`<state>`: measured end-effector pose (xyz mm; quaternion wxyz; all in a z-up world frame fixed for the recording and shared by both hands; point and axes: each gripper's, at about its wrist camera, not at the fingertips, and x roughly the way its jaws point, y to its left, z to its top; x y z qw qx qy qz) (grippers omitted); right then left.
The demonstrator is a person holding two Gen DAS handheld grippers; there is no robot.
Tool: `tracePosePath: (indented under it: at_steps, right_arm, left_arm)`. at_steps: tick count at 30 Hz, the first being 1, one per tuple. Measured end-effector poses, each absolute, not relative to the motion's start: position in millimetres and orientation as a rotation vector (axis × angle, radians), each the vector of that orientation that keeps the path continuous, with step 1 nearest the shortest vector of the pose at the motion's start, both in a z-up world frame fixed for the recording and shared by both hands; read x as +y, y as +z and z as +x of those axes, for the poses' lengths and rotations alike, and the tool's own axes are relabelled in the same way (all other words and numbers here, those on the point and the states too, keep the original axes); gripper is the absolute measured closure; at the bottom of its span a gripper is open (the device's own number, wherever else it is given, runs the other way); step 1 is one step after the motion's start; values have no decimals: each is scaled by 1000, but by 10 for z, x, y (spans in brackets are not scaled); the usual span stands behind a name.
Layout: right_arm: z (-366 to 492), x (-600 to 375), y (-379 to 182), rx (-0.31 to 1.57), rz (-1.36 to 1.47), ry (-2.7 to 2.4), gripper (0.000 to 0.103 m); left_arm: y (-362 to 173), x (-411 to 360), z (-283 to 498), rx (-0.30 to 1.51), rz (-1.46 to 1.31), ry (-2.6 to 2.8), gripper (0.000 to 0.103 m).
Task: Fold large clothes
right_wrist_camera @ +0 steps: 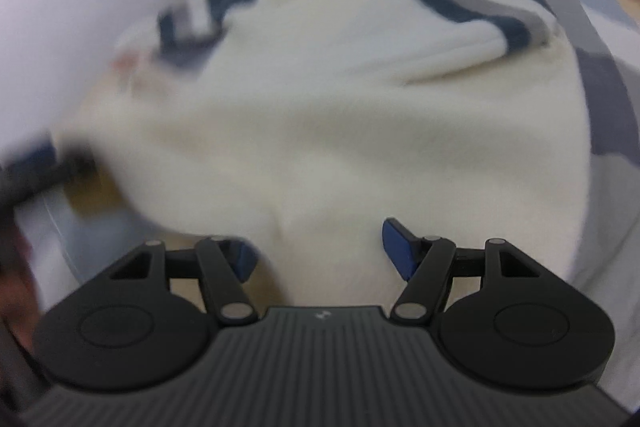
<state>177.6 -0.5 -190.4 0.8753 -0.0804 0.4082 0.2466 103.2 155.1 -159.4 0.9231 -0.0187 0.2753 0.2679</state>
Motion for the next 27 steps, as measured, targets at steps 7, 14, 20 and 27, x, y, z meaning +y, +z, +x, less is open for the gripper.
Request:
tracePosePath:
  at_steps: [7, 14, 20, 27]
  right_arm:
    - [1554, 146, -1806, 678, -367, 375, 37]
    - [1769, -573, -1400, 669, -169, 132, 37]
    - [2065, -963, -1591, 895, 23, 96, 37]
    - [1978, -890, -1961, 1070, 118, 147, 86]
  left_arm:
    - [-1578, 1922, 1034, 553, -207, 520, 67]
    - [-1590, 2241, 994, 547, -428, 453, 76]
    - [-1559, 2189, 1020, 531, -416, 423, 76]
    - [-1779, 2318, 1064, 647, -475, 446, 76]
